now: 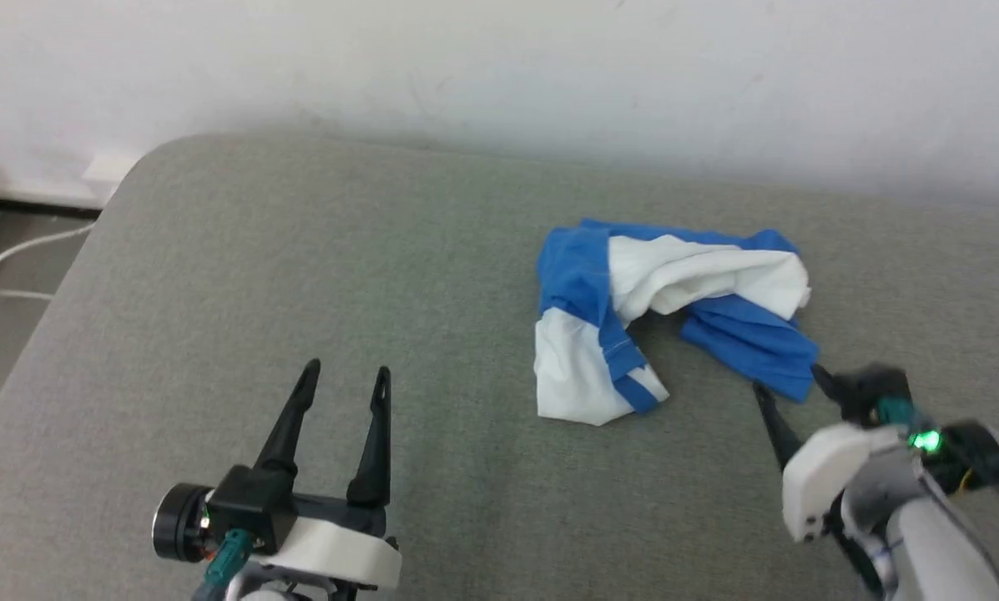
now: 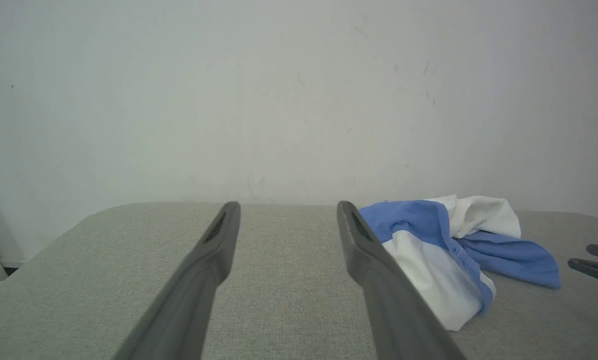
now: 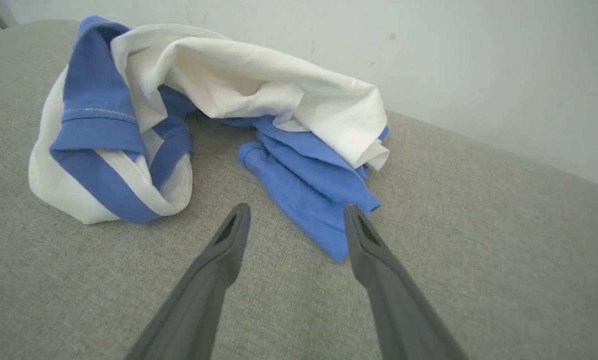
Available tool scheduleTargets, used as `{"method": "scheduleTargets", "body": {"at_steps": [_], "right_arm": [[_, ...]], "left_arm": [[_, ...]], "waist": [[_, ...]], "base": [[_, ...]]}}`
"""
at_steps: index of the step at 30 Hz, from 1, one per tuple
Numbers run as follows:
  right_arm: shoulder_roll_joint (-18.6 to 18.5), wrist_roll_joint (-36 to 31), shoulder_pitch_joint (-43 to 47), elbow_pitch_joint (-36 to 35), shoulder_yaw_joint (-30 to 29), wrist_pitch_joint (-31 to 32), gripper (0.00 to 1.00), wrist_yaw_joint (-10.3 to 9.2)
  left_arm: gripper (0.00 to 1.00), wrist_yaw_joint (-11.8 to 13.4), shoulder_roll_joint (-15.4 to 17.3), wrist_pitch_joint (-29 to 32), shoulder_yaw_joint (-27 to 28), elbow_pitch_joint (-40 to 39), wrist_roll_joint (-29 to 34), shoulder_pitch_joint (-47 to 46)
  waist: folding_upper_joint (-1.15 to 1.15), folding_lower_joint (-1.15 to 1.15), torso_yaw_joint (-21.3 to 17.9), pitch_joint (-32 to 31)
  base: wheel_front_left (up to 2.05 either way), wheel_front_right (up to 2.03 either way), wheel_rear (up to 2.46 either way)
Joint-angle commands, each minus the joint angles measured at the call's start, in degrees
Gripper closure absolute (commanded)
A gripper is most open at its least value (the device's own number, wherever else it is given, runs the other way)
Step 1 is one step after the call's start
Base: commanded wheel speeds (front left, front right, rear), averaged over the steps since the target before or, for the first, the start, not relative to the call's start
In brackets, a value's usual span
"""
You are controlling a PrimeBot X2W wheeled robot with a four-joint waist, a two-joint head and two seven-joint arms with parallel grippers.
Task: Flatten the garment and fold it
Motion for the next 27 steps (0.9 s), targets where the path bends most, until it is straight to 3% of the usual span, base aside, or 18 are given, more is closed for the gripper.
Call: {"method": "scheduleTargets", "body": {"at_steps": [1,9,18,19,20,27], "right_arm": [[-0.96,0.45,-1.99,0.76,0.19,1.91,0.0,-0.14],[-5.62,4.57,-10.4,8.39,3.74,21.61,0.0,-0.14],[-8.76,2.13,-12.65,13.52,2.87,24.19,0.0,-0.14],[-8.62,1.99,-12.56,14.01,2.74,24.08,0.11,-0.14],[-8.47,1.93,-12.45,14.34,2.92,23.83,1.0,-0.14],[-10.1,2.27,-11.04,12.3,3.55,19.92,1.0,-0.14]], "left_arm": [[0.0,-0.57,-0.34,-0.27,0.46,0.41,0.45,-1.04],[0.0,-2.56,-2.24,-0.27,1.82,2.13,0.83,-1.44],[0.0,-2.85,-3.2,-0.27,2.45,1.89,0.75,-2.72],[0.0,-2.77,-3.24,-0.27,2.52,1.87,0.7,-2.7],[0.0,-2.71,-3.27,-0.27,2.57,1.93,0.64,-2.65],[0.0,-2.99,-3.35,-0.27,3.14,2.75,0.78,-2.34]], "waist": [[0.0,0.0,2.62,2.52],[0.0,0.0,6.78,4.84],[0.0,0.0,8.79,6.85],[0.0,0.0,8.56,6.9],[0.0,0.0,8.2,6.87],[0.0,0.0,3.83,4.5]], "base": [[0.0,0.0,0.0],[0.0,0.0,0.0],[0.0,0.0,0.0],[0.0,0.0,0.0],[0.0,0.0,0.0],[0.0,0.0,0.0]]}}
